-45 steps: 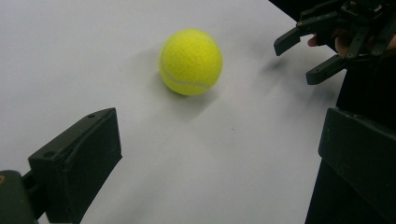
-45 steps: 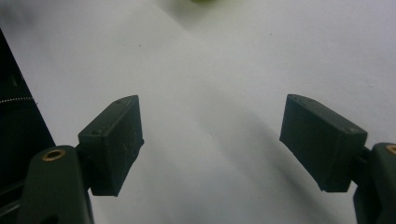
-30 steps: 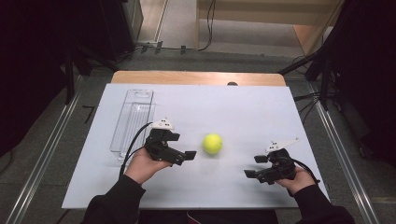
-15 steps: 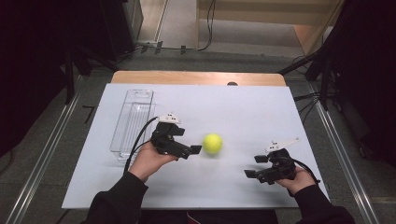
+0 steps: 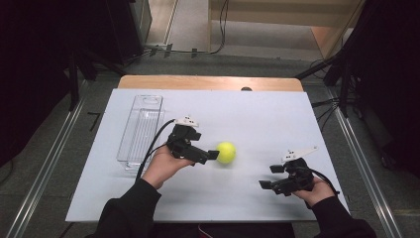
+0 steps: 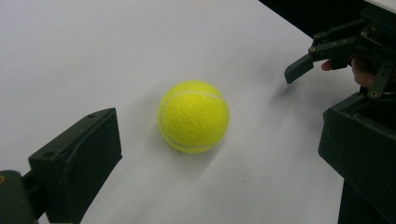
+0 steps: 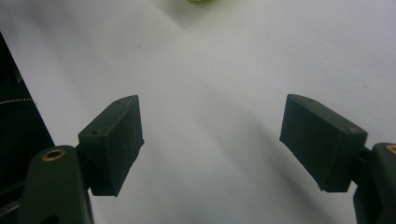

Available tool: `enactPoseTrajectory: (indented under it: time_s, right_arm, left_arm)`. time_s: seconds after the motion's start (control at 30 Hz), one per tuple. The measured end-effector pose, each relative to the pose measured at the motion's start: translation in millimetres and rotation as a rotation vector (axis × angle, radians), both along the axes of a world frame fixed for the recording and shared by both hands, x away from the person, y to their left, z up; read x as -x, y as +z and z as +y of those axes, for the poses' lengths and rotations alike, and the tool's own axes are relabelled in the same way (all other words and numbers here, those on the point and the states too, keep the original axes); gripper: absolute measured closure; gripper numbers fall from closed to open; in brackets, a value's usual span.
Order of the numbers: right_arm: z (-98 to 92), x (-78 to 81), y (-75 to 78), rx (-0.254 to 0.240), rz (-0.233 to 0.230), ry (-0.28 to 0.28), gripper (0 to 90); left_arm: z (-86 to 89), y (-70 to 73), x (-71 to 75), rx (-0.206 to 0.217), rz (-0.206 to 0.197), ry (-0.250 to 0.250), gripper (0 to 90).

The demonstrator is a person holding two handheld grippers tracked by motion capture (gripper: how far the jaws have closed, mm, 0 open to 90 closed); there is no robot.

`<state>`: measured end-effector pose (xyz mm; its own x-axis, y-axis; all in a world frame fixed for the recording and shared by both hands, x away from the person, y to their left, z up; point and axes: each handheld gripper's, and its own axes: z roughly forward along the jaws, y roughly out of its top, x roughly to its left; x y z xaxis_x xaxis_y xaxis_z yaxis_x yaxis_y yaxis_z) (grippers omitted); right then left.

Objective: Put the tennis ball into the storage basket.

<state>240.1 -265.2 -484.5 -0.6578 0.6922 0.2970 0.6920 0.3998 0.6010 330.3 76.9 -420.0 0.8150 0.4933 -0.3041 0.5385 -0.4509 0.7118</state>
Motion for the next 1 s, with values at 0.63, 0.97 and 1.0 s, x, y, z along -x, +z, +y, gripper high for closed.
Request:
enactPoseTrajectory:
  time_s: [0.63,0.97,1.0]
  right_arm:
    - [0.0,-0.1,0.2,0.004,-0.005,-0.001,19.2]
    - [1.3,0.0,0.1,0.008,-0.002,-0.001,19.2]
    - [1.5,0.1,0.1,0.008,-0.002,-0.001,19.2]
  left_arm:
    - [-18.0,-4.2,-13.1,-0.027,0.000,-0.019,0.0]
    - [-30.6,-2.3,-19.9,-0.021,-0.008,-0.024,0.0]
    - [-32.7,-2.0,-20.7,-0.018,-0.010,-0.027,0.0]
